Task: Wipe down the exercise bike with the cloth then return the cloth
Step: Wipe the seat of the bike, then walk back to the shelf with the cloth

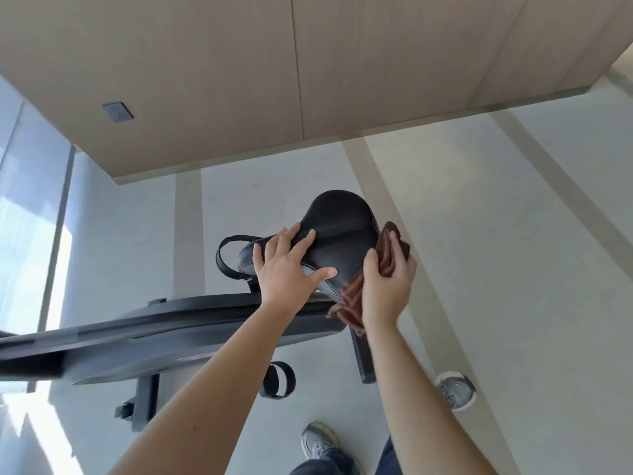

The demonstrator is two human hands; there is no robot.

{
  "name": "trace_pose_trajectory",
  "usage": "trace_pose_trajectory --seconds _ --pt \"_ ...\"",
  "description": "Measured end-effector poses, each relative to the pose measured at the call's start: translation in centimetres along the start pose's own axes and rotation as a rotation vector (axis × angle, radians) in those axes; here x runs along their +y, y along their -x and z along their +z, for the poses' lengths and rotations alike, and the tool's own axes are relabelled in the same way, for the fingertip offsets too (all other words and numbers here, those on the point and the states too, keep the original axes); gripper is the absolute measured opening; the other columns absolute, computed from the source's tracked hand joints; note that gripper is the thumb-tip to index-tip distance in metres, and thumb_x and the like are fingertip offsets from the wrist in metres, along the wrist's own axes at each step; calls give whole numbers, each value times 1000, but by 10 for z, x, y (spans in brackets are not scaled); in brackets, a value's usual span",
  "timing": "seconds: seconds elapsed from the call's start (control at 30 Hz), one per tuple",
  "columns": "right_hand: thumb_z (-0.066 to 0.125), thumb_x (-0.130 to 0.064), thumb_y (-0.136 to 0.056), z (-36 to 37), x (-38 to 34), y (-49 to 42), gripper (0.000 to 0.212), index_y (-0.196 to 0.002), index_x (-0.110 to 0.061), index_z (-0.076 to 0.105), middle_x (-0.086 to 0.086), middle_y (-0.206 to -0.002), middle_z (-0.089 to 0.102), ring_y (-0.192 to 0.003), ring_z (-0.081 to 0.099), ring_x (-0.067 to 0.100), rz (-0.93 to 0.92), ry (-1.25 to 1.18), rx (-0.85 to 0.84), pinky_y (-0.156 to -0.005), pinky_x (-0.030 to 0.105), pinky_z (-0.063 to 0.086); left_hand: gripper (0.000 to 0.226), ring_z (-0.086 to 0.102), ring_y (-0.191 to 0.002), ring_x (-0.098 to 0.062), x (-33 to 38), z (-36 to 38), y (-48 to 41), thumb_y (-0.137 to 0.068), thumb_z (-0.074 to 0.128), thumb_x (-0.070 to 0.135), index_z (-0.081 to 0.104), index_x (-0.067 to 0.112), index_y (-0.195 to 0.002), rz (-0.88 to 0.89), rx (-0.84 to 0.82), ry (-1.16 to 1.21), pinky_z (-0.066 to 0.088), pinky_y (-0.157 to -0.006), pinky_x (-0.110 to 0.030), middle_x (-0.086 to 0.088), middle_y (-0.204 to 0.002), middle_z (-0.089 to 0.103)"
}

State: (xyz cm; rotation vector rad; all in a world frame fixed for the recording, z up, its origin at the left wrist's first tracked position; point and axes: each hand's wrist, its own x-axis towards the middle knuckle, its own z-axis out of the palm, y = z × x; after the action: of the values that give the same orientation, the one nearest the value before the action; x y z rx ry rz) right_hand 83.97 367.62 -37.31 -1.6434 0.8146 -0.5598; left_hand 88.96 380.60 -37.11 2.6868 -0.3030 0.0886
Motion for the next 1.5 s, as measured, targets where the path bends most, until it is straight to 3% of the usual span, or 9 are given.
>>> trace_pose_trajectory --seconds 0.13,0.23,0.3,0.47,0.6,0.77,1.1,1.3,1.5 --pt "61 -18 -85 -2 -1 25 49 -132 -22 48 7 -128 44 -116 49 21 -3 24 55 -94 28 43 73 12 -139 -19 4 -3 2 -74 50 67 38 31 -137 12 -68 -62 -1 -111 -51 2 -150 26" --pt "61 -15 -84 -14 -5 18 49 -131 -22 49 7 -124 46 -111 52 19 7 25 -38 -91 21 39 63 15 -138 -21 8 -7 11 -80 56 56 45 24 -133 2 -43 -18 3 -111 -50 -2 -149 29" --pt "61 -13 -84 -25 -7 17 48 -130 -22 51 5 -121 48 -110 52 16 -19 40 -105 -91 21 39 50 28 -133 -27 13 -11 24 -83 62 39 54 15 -126 -1 11 56 16 -109 -49 -8 -144 38" --pt "63 -13 -83 -52 -9 16 45 -125 -26 54 0 -114 50 -107 52 12 -63 80 -231 -88 15 41 29 52 -111 -40 34 -15 60 -77 70 5 66 2 -105 118 86 93 41 -92 -51 -20 -122 57" --pt "64 -15 -82 -80 -16 9 45 -123 -32 55 -4 -113 52 -103 54 4 -88 81 -295 -80 -2 38 29 58 -104 -40 64 -21 58 -72 72 -1 68 0 -100 224 105 68 44 -88 -51 -20 -114 62" --pt "65 -16 -81 -126 -34 -11 46 -120 -39 55 -9 -110 54 -101 52 -4 -137 65 -339 -83 3 42 31 60 -102 -36 115 -24 45 -66 75 -3 69 2 -96 405 161 47 47 -86 -52 -18 -108 65" --pt "67 -14 -78 -249 -64 -85 50 -119 -40 56 -18 -108 51 -101 53 -3 -297 213 -178 -83 4 39 30 59 -103 -38 249 1 17 -67 73 0 68 1 -97 655 98 95 45 -88 -52 -19 -109 65" --pt "67 -13 -78 -337 -70 -151 48 -119 -35 59 -9 -111 53 -102 56 10 -310 348 -22 -90 24 46 32 58 -107 -37 364 35 -7 -71 72 4 66 2 -102 778 73 139 44 -90 -55 -18 -111 64" --pt "66 -13 -78 -442 -66 -231 48 -119 -35 59 -8 -114 53 -103 54 17 -238 435 153 -91 29 45 33 58 -108 -36 495 82 -26 -70 73 7 66 4 -103 941 41 151 44 -89 -56 -16 -112 64"
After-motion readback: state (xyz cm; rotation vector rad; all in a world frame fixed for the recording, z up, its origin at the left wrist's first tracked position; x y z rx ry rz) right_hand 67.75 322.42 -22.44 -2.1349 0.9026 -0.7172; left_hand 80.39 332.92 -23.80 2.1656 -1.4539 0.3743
